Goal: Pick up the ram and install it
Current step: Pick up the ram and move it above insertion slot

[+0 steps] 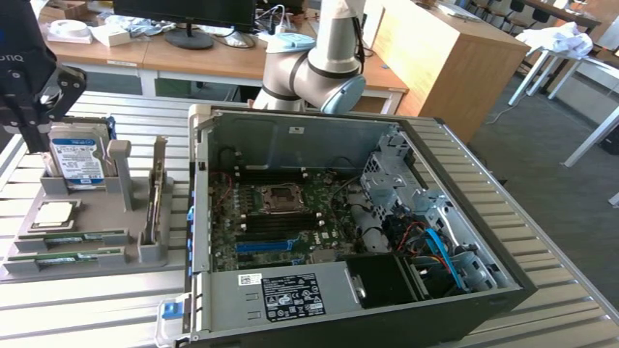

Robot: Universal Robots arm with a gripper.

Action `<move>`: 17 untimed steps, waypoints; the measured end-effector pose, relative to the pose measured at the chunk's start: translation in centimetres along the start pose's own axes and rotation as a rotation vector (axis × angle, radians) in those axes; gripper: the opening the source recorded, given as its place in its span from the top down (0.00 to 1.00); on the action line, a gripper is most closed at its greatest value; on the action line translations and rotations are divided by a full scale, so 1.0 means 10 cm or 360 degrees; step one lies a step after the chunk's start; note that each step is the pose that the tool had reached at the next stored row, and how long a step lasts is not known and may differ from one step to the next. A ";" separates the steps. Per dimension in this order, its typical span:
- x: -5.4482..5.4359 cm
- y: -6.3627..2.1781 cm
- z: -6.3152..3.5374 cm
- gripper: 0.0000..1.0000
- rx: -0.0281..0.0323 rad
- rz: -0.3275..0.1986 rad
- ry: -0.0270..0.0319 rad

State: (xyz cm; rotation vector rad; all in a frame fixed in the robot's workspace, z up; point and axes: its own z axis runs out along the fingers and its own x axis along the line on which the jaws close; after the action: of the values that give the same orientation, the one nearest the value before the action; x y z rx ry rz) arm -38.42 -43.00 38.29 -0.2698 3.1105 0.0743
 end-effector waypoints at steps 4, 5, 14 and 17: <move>0.00 0.000 0.000 0.90 -0.00016 -0.0073 0.00033; 0.00 0.000 0.000 0.90 -0.00019 -0.0083 0.00038; 0.00 0.000 0.000 0.90 -0.00038 -0.0169 0.00078; 0.00 0.000 0.000 0.90 -0.00044 -0.0199 0.00091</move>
State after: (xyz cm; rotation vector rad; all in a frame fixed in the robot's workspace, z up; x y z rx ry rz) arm -38.42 -43.00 38.29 -0.4639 3.0906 0.0760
